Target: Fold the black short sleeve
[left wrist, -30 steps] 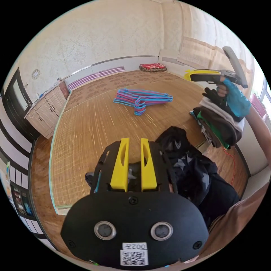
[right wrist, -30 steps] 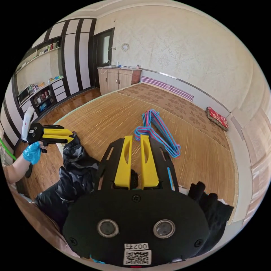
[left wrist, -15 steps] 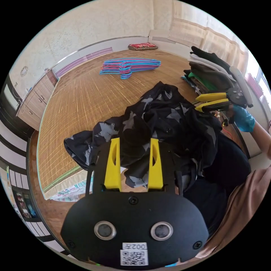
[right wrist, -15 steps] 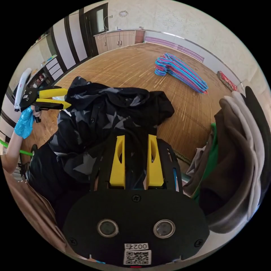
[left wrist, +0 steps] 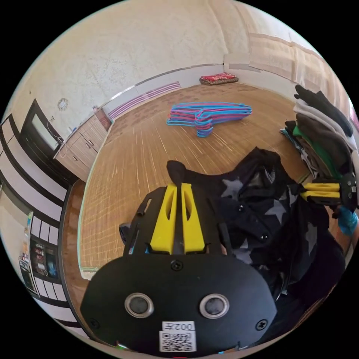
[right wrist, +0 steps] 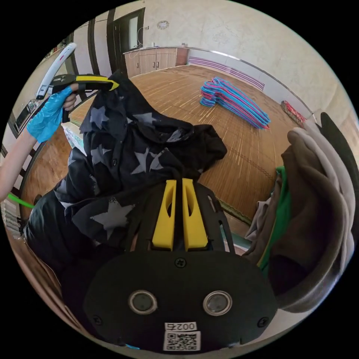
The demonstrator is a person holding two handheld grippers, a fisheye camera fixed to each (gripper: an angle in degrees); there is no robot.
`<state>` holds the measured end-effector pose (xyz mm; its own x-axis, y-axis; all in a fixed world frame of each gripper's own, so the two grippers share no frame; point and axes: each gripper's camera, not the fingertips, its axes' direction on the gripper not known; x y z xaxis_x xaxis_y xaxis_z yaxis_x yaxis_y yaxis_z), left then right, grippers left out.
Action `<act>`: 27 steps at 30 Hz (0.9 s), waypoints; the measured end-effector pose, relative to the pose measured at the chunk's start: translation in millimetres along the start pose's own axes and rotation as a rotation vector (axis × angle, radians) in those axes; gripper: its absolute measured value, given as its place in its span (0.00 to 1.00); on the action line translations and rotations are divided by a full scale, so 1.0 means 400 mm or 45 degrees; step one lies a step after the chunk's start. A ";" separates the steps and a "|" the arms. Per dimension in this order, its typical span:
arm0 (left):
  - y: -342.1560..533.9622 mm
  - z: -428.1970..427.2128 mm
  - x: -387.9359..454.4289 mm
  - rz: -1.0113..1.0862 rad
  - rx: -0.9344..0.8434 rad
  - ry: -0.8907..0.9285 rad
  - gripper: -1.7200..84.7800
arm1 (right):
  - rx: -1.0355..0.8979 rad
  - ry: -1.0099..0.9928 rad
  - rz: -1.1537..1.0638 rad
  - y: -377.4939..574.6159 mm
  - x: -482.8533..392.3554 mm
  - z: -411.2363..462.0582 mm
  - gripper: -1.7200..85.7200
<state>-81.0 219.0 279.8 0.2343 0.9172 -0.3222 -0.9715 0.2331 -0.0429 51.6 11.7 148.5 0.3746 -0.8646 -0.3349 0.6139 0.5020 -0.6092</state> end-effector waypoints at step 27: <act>0.304 -0.194 -0.089 -0.029 -0.116 0.275 0.05 | -0.050 -0.186 -0.008 0.363 -0.219 -0.279 0.14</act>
<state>-210.2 189.6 212.7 0.2529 0.8192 -0.5147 -0.9675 0.2142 -0.1345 30.4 157.8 9.3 0.4694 -0.8540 -0.2245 0.5901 0.4925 -0.6397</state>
